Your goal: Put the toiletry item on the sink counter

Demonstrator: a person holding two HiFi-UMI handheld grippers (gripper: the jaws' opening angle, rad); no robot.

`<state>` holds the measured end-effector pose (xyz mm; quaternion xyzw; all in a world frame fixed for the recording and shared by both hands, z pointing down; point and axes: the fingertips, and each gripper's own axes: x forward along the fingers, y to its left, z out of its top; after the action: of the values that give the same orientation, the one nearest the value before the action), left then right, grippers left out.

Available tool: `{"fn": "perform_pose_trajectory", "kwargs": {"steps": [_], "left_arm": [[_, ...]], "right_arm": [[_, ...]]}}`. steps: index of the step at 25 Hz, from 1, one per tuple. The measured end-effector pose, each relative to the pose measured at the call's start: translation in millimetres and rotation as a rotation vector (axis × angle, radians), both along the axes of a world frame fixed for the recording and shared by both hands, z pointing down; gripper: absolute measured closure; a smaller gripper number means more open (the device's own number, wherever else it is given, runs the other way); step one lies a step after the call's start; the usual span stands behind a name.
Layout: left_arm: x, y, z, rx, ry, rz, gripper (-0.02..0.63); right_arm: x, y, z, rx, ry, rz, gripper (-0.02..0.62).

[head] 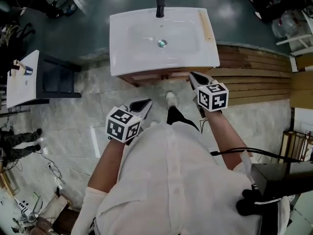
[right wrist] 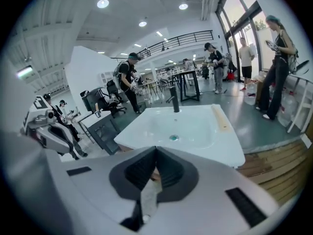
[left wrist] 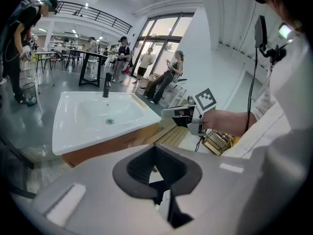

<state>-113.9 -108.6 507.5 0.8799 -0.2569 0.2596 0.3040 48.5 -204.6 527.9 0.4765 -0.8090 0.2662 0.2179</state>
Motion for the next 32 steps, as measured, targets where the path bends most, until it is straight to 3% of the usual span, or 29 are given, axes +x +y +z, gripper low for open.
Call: {"fn": "perform_pose_trajectory", "kwargs": {"steps": [4,14,32], "left_arm": [[-3.0,29.6,3.0,-0.006,0.016,0.037,0.600],[-15.4,75.4,4.3,0.001,0.047,0.032,0.600],[-21.6,102.0,-1.7,0.026,0.042,0.020,0.600]], "right_arm": [[-19.9,41.6,-1.5,-0.006,-0.005,-0.023,0.589],[-61.8,115.9,-16.8,0.029,-0.013,-0.117,0.589],[-82.5,157.6,-23.2,0.053,-0.018,-0.187,0.591]]}}
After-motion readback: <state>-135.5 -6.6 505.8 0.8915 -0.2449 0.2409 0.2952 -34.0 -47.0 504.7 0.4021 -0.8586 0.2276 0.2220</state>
